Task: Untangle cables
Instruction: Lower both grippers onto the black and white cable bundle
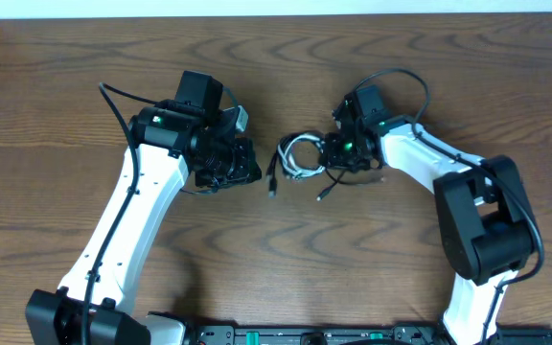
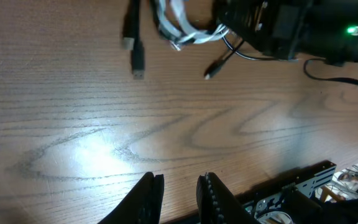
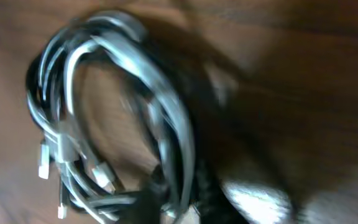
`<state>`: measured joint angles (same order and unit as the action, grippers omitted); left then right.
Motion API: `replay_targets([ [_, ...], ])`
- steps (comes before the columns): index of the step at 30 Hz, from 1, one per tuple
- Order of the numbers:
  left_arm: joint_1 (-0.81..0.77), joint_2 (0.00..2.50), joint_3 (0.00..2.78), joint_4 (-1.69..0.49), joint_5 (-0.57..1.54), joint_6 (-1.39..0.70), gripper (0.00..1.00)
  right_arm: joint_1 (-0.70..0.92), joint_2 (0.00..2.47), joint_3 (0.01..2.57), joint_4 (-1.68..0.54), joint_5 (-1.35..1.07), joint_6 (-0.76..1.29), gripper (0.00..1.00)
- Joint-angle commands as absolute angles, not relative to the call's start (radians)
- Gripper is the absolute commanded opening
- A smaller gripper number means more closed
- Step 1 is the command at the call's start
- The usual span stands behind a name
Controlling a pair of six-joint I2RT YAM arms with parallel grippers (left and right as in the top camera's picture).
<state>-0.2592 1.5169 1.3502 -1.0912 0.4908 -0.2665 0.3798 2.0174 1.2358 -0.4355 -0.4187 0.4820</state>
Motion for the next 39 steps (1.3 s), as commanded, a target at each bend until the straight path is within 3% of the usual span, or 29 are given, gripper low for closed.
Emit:
replay_targets([
  [1,-0.262,1.525,1.345,-1.088,0.455,-0.268,0.25,0.400,2.032,1.247,-0.458,-0.410,0.501,0.01],
  [12,-0.262,1.539,1.345,-1.090,0.242,-0.422,0.33,0.429,2.031,1.247,-0.649,-0.422,0.380,0.01],
  [24,-0.262,1.659,1.345,-1.119,0.295,-0.424,0.41,0.467,2.031,1.247,-0.729,-0.463,0.218,0.01],
  [29,-0.262,1.734,1.345,-1.135,0.403,-0.340,0.41,0.467,2.031,1.247,-0.729,-0.507,0.196,0.01],
  [39,-0.268,1.878,1.345,-1.132,0.412,-0.307,0.41,0.474,2.031,1.247,-0.716,-0.599,0.159,0.01],
])
